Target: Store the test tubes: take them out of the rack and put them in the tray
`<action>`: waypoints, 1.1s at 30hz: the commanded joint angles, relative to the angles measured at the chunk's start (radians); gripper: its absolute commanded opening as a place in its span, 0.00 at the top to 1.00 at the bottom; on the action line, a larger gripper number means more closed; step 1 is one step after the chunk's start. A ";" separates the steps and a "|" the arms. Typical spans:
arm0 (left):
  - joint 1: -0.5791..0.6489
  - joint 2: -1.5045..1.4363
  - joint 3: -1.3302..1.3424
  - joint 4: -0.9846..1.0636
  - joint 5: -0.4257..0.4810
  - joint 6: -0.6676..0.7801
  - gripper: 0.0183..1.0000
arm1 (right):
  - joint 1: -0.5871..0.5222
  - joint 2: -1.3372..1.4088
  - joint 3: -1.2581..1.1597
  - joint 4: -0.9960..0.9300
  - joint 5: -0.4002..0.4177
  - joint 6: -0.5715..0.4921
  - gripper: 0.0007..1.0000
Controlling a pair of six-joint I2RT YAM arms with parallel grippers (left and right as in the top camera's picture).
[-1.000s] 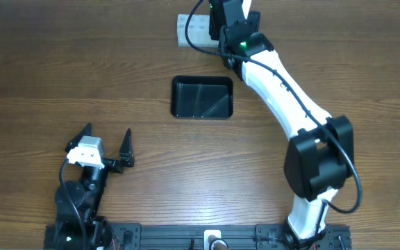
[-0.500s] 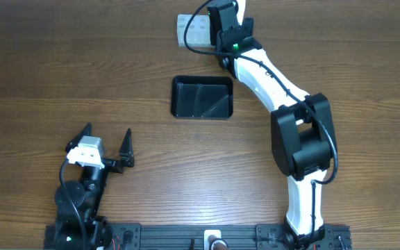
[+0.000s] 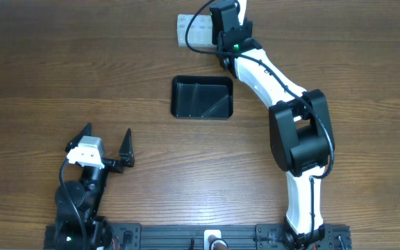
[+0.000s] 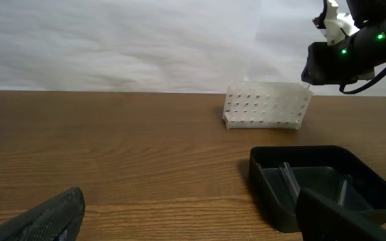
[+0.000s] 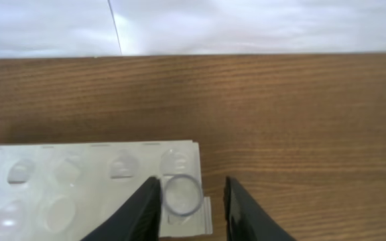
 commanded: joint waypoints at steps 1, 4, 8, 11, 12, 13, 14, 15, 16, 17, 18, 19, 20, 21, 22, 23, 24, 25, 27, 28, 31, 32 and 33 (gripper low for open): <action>0.006 -0.005 -0.004 -0.003 0.006 0.008 0.00 | -0.005 0.016 0.007 0.008 -0.020 -0.002 0.78; 0.006 -0.005 -0.004 -0.003 0.006 0.008 0.00 | -0.005 0.016 0.007 0.008 -0.020 -0.002 0.81; 0.006 -0.005 -0.004 -0.003 0.006 0.008 0.00 | -0.005 0.016 0.007 0.008 -0.020 -0.002 0.86; 0.006 -0.005 -0.004 -0.003 0.006 0.008 0.00 | -0.005 0.016 0.007 0.008 -0.020 -0.002 0.89; 0.006 -0.005 -0.004 -0.003 0.006 0.008 0.00 | -0.005 0.016 0.007 0.008 -0.020 -0.002 0.89; 0.006 -0.005 -0.004 -0.003 0.006 0.008 0.00 | -0.005 0.016 0.007 0.008 -0.020 -0.002 0.90; 0.006 -0.005 -0.004 -0.003 0.006 0.008 0.00 | -0.005 0.016 0.007 0.008 -0.020 -0.002 0.91; 0.006 -0.005 -0.004 -0.003 0.006 0.008 0.00 | -0.005 0.016 0.007 0.008 -0.020 -0.002 0.91; 0.006 -0.005 -0.004 -0.003 0.006 0.008 0.00 | -0.005 0.016 0.007 0.008 -0.020 -0.002 0.92; 0.006 -0.005 -0.004 -0.003 0.006 0.008 0.00 | -0.005 0.016 0.007 0.008 -0.020 -0.002 0.93; 0.006 -0.005 -0.004 -0.003 0.006 0.008 0.00 | -0.005 0.016 0.007 0.008 -0.020 -0.002 0.93; 0.006 -0.005 -0.004 -0.003 0.006 0.008 0.00 | -0.005 0.016 0.007 0.008 -0.020 -0.002 0.94; 0.006 -0.005 -0.004 -0.004 0.006 0.008 0.00 | -0.005 0.016 0.007 0.008 -0.020 -0.002 0.94; 0.006 -0.005 -0.004 -0.003 0.006 0.008 0.00 | -0.005 0.016 0.007 0.008 -0.020 -0.002 0.95; 0.006 -0.005 -0.004 -0.003 0.006 0.008 0.00 | -0.005 0.016 0.007 0.008 -0.020 -0.002 0.95; 0.006 -0.005 -0.004 -0.003 0.006 0.008 0.00 | -0.005 0.016 0.008 0.008 -0.019 -0.002 0.95; 0.006 -0.005 -0.004 -0.003 0.006 0.008 0.00 | -0.005 0.016 0.008 0.008 -0.019 -0.003 0.96; 0.006 -0.005 -0.004 -0.003 0.006 0.008 0.00 | -0.005 0.013 0.008 0.008 -0.019 -0.005 0.96; 0.006 -0.005 -0.004 -0.003 0.006 0.008 0.00 | -0.005 0.006 0.010 0.007 -0.019 -0.005 0.96; 0.006 -0.005 -0.004 -0.003 0.006 0.008 0.00 | -0.005 -0.001 0.011 0.006 -0.019 -0.005 0.96; 0.006 -0.005 -0.004 -0.003 0.006 0.008 0.00 | -0.005 -0.035 0.014 0.002 -0.020 -0.005 0.96; 0.006 -0.005 -0.004 -0.003 0.006 0.008 0.00 | -0.005 -0.054 0.014 0.002 -0.020 -0.005 0.96; 0.006 -0.005 -0.004 -0.003 0.006 0.008 0.00 | -0.005 -0.072 0.015 0.002 -0.020 -0.005 0.96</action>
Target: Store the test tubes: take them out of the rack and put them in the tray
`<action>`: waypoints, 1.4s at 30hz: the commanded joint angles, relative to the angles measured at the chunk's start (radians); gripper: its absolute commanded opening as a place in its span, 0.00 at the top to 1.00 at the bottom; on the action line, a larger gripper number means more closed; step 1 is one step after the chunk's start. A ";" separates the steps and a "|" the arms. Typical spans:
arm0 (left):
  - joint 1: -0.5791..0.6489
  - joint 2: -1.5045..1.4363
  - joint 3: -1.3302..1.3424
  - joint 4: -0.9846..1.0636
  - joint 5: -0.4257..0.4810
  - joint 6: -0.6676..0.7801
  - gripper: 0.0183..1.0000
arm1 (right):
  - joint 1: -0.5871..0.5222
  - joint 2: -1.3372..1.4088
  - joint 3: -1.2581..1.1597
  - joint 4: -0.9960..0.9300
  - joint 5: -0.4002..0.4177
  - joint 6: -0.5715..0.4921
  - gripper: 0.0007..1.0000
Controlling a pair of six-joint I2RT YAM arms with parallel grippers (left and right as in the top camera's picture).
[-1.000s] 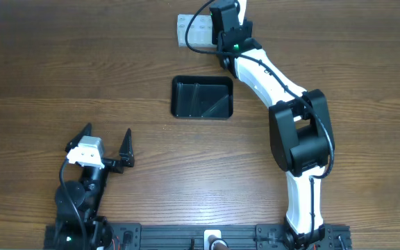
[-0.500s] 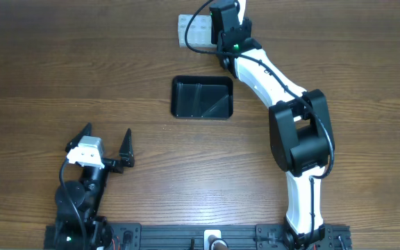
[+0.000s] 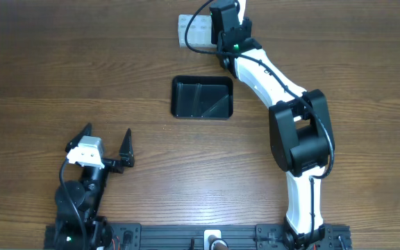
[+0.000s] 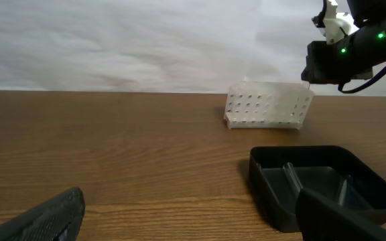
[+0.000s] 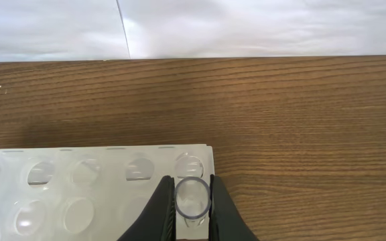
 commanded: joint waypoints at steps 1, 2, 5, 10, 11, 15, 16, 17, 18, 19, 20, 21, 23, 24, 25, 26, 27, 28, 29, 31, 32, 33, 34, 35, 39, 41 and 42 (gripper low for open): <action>0.006 -0.005 -0.004 -0.003 0.006 0.008 0.00 | -0.006 -0.095 0.015 -0.006 -0.001 -0.004 0.96; 0.006 -0.005 -0.004 -0.003 0.006 0.008 0.00 | -0.005 -0.113 0.015 -0.005 -0.001 -0.004 0.96; 0.006 -0.005 -0.004 -0.003 0.006 0.008 0.00 | -0.005 -0.187 0.015 -0.003 -0.001 -0.004 0.96; 0.006 -0.005 -0.004 -0.003 0.006 0.008 0.00 | 0.005 -0.320 0.015 -0.002 -0.001 -0.005 0.96; 0.006 -0.005 -0.004 -0.003 0.006 0.008 0.00 | 0.009 -0.338 0.015 -0.006 -0.001 -0.004 0.96; 0.006 -0.005 -0.004 -0.003 0.006 0.008 0.00 | 0.043 -0.391 0.015 -0.110 -0.009 0.021 0.97; 0.006 -0.005 -0.004 -0.004 0.006 0.008 0.00 | 0.052 -0.397 0.015 -0.141 -0.017 0.033 0.98; 0.006 -0.005 -0.004 -0.003 0.006 0.008 0.00 | 0.063 -0.399 0.015 -0.182 -0.028 0.057 0.98; 0.006 -0.005 -0.004 -0.003 0.006 0.008 0.00 | 0.072 -0.399 0.015 -0.216 -0.042 0.076 0.98; 0.006 -0.005 -0.004 -0.003 0.006 0.008 0.00 | 0.081 -0.399 0.015 -0.261 -0.064 0.098 0.98; 0.006 -0.005 -0.004 -0.003 0.006 0.008 0.00 | 0.089 -0.397 0.015 -0.311 -0.088 0.121 0.98; 0.006 -0.005 -0.004 -0.003 0.006 0.008 0.00 | 0.100 -0.393 0.015 -0.380 -0.127 0.145 0.97; 0.006 -0.005 -0.004 -0.003 0.006 0.008 0.00 | 0.111 -0.386 0.015 -0.462 -0.176 0.173 0.97; 0.006 -0.005 -0.004 -0.003 0.006 0.008 0.00 | 0.116 -0.380 0.015 -0.504 -0.206 0.190 0.97; 0.006 -0.005 -0.004 -0.003 0.006 0.008 0.00 | 0.121 -0.371 0.014 -0.539 -0.237 0.200 0.97; 0.006 -0.005 -0.004 -0.003 0.006 0.008 0.00 | 0.126 -0.359 0.013 -0.566 -0.263 0.203 0.98; 0.006 -0.005 -0.004 -0.003 0.006 0.008 0.00 | 0.130 -0.348 0.012 -0.581 -0.276 0.203 0.98; 0.006 -0.005 -0.004 -0.003 0.006 0.008 0.00 | 0.135 -0.333 0.011 -0.591 -0.282 0.212 0.98; 0.006 -0.005 -0.004 -0.004 0.006 0.008 0.00 | 0.139 -0.313 0.011 -0.596 -0.282 0.229 0.98; 0.006 -0.005 -0.004 -0.003 0.006 0.008 0.00 | 0.150 -0.268 0.011 -0.595 -0.282 0.251 0.98; 0.006 -0.005 -0.004 -0.003 0.006 0.008 0.00 | 0.154 -0.246 0.011 -0.595 -0.283 0.259 0.98; 0.006 -0.005 -0.004 -0.003 0.006 0.008 0.00 | 0.159 -0.224 0.011 -0.597 -0.283 0.267 0.97; 0.006 -0.005 -0.004 -0.003 0.006 0.008 0.00 | 0.163 -0.205 0.011 -0.599 -0.288 0.271 0.97; 0.006 -0.005 -0.004 -0.003 0.006 0.008 0.00 | 0.165 -0.189 0.011 -0.602 -0.296 0.270 0.97; 0.006 -0.005 -0.004 -0.003 0.006 0.008 0.00 | 0.174 -0.137 0.011 -0.616 -0.312 0.297 0.97; 0.006 -0.005 -0.004 -0.003 0.006 0.008 0.00 | 0.178 -0.114 0.011 -0.623 -0.312 0.312 0.96; 0.006 -0.005 -0.004 -0.003 0.006 0.008 0.00 | 0.178 -0.108 0.011 -0.626 -0.312 0.323 0.95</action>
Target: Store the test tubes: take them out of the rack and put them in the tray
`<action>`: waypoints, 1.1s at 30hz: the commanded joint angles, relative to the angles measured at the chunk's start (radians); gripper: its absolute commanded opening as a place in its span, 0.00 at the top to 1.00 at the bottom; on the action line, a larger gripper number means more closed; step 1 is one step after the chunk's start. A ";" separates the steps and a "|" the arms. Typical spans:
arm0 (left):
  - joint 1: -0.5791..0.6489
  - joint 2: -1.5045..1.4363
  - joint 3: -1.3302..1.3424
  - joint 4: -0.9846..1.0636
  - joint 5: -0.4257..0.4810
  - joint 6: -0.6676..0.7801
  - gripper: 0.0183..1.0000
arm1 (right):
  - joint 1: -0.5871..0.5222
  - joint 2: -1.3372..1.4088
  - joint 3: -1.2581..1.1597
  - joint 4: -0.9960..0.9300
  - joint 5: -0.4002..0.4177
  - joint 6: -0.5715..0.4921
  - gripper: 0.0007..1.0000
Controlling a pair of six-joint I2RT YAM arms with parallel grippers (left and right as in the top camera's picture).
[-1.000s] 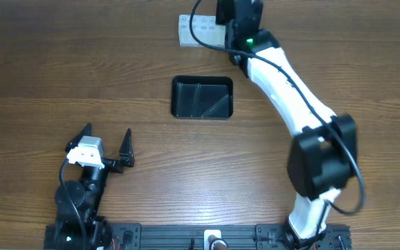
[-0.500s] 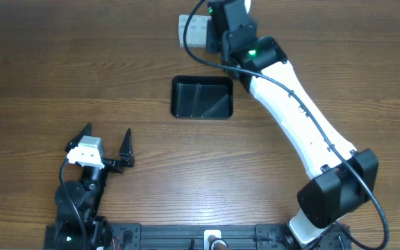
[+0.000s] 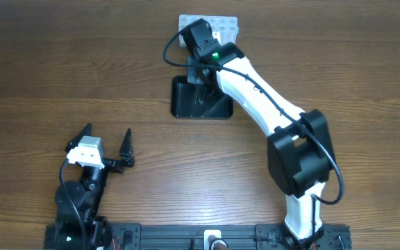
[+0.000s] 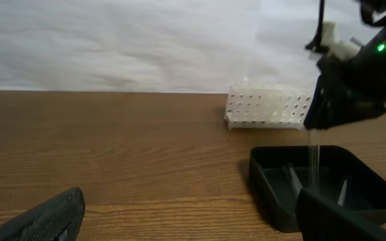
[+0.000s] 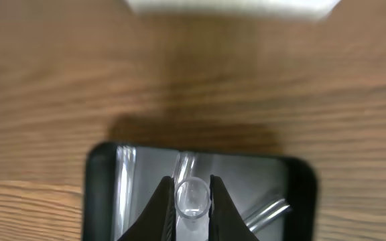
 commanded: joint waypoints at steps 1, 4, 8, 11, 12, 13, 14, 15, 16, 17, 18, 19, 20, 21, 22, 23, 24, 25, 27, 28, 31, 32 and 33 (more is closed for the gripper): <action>0.006 -0.005 -0.004 -0.003 0.006 0.008 0.00 | 0.010 0.030 -0.001 -0.010 -0.013 0.060 0.95; 0.006 -0.005 -0.004 -0.003 0.006 0.008 0.00 | 0.010 0.049 -0.001 -0.019 -0.013 0.083 0.94; 0.006 -0.005 -0.004 -0.003 0.006 0.008 0.00 | 0.010 0.078 -0.001 -0.031 -0.017 0.100 0.92; 0.006 -0.005 -0.004 -0.003 0.006 0.008 0.00 | 0.013 0.089 -0.001 -0.039 -0.017 0.104 0.90; 0.006 -0.005 -0.004 -0.003 0.006 0.008 0.00 | 0.014 0.090 -0.001 -0.039 -0.017 0.104 0.89; 0.006 -0.005 -0.004 -0.004 0.006 0.008 0.00 | 0.016 0.090 -0.001 -0.039 -0.017 0.104 0.89; 0.006 -0.005 -0.004 -0.003 0.006 0.008 0.00 | 0.016 0.091 -0.001 -0.039 -0.016 0.104 0.87; 0.006 -0.005 -0.004 -0.003 0.006 0.008 0.00 | 0.018 0.091 -0.001 -0.039 -0.016 0.104 0.85; 0.006 -0.005 -0.004 -0.004 0.006 0.008 0.00 | 0.018 0.091 -0.001 -0.037 -0.016 0.103 0.83; 0.006 -0.005 -0.004 -0.003 0.006 0.008 0.00 | 0.019 0.091 -0.001 -0.032 -0.014 0.103 0.80; 0.006 -0.005 -0.004 -0.003 0.006 0.008 0.00 | 0.019 0.091 -0.001 -0.026 -0.008 0.098 0.76; 0.006 -0.005 -0.004 -0.003 0.006 0.008 0.00 | 0.019 0.090 -0.001 -0.018 -0.005 0.085 0.71; 0.006 -0.005 -0.004 -0.003 0.006 0.008 0.00 | 0.018 0.088 -0.001 -0.008 -0.005 0.069 0.64; 0.006 -0.005 -0.004 -0.003 0.006 0.008 0.00 | 0.016 0.083 -0.001 0.003 -0.005 0.051 0.62; 0.006 -0.005 -0.004 -0.003 0.006 0.008 0.00 | 0.015 0.077 -0.001 0.009 -0.005 0.035 0.60; 0.006 -0.005 -0.004 -0.003 0.006 0.008 0.00 | 0.014 0.067 -0.001 0.014 -0.004 0.008 0.58; 0.006 -0.005 -0.004 -0.003 0.006 0.008 0.00 | 0.014 0.055 -0.001 0.018 -0.003 -0.012 0.55; 0.006 -0.005 -0.004 -0.003 0.006 0.008 0.00 | 0.014 0.040 -0.001 0.020 0.003 -0.030 0.52; 0.006 -0.005 -0.004 -0.003 0.006 0.008 0.00 | 0.011 -0.001 -0.001 0.019 0.037 -0.053 0.50; 0.006 -0.005 -0.004 -0.003 0.006 0.008 0.00 | 0.008 -0.027 -0.001 0.018 0.055 -0.066 0.48; 0.006 -0.005 -0.004 -0.003 0.006 0.008 0.00 | -0.012 -0.125 -0.002 0.023 0.124 -0.133 0.38; 0.006 -0.005 -0.004 -0.003 0.006 0.008 0.00 | -0.022 -0.159 -0.006 0.032 0.146 -0.153 0.34; 0.006 -0.005 -0.004 -0.004 0.006 0.008 0.00 | -0.035 -0.198 -0.017 0.051 0.165 -0.178 0.31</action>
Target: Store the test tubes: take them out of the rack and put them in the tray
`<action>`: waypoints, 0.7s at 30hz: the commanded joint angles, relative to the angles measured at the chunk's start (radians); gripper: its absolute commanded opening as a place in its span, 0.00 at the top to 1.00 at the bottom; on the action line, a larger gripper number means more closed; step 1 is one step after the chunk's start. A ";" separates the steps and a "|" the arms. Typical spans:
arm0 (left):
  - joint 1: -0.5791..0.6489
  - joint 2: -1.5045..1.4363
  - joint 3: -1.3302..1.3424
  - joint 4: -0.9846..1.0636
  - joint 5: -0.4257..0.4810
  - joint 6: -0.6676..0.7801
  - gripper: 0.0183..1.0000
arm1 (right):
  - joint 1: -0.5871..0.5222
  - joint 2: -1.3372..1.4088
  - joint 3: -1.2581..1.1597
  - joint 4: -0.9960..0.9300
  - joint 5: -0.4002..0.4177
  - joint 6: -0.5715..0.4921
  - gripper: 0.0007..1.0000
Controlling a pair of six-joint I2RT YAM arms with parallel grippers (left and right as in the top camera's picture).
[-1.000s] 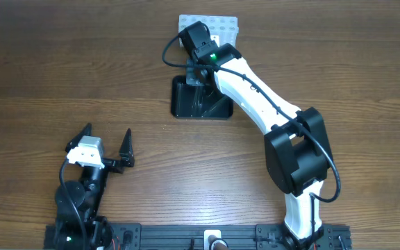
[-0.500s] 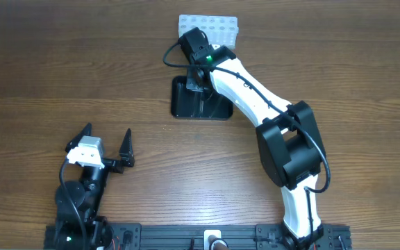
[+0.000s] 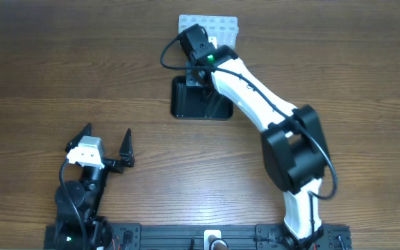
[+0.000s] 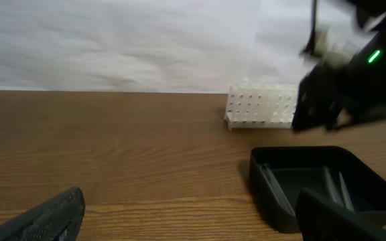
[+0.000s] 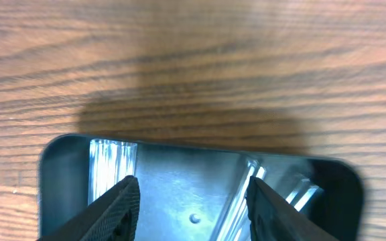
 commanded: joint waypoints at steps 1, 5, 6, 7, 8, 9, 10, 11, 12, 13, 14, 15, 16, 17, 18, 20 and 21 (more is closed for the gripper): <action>0.006 -0.005 -0.004 -0.004 0.006 0.008 0.00 | -0.050 -0.237 -0.029 0.063 0.129 -0.148 0.28; 0.006 -0.005 -0.004 -0.004 0.006 0.008 0.00 | -0.161 -0.443 -0.180 0.237 0.129 -0.271 0.17; 0.006 -0.005 -0.004 -0.004 0.006 0.008 0.00 | -0.184 -0.480 -0.213 0.261 0.127 -0.282 0.16; 0.006 -0.005 -0.004 -0.004 0.006 0.008 0.00 | -0.222 -0.538 -0.266 0.287 0.122 -0.283 0.14; 0.006 -0.005 -0.004 -0.004 0.006 0.008 0.00 | -0.260 -0.595 -0.316 0.303 0.113 -0.283 0.11; 0.006 -0.005 -0.004 -0.004 0.006 0.008 0.00 | -0.306 -0.665 -0.381 0.322 0.097 -0.283 0.08; 0.006 -0.005 -0.004 -0.004 0.006 0.008 0.00 | -0.337 -0.716 -0.430 0.335 0.080 -0.283 0.05; 0.006 -0.005 -0.004 -0.004 0.006 0.008 0.00 | -0.378 -0.790 -0.504 0.358 0.066 -0.283 0.04; 0.006 -0.005 -0.004 -0.004 0.006 0.008 0.00 | -0.408 -0.853 -0.569 0.380 0.062 -0.284 0.03; 0.006 -0.005 -0.004 -0.004 0.006 0.008 0.00 | -0.456 -0.992 -0.716 0.435 0.063 -0.314 0.01; 0.006 -0.005 -0.004 -0.004 0.006 0.008 0.00 | -0.472 -1.069 -0.795 0.463 0.064 -0.334 0.01; 0.006 -0.005 -0.004 -0.004 0.006 0.008 0.00 | -0.483 -1.144 -0.871 0.488 0.063 -0.354 0.01; 0.006 -0.005 -0.004 -0.004 0.006 0.008 0.00 | -0.490 -1.217 -0.943 0.507 0.063 -0.373 0.01; 0.006 -0.005 -0.004 -0.004 0.006 0.008 0.00 | -0.493 -1.294 -1.014 0.522 0.064 -0.387 0.01; 0.006 -0.005 -0.004 -0.004 0.006 0.008 0.00 | -0.493 -1.378 -1.086 0.528 0.064 -0.396 0.01; 0.006 -0.005 -0.004 -0.004 0.006 0.008 0.00 | -0.494 -1.529 -1.202 0.528 0.064 -0.397 0.01; 0.006 -0.005 -0.004 -0.004 0.006 0.008 0.00 | -0.494 -1.600 -1.252 0.525 0.064 -0.396 0.01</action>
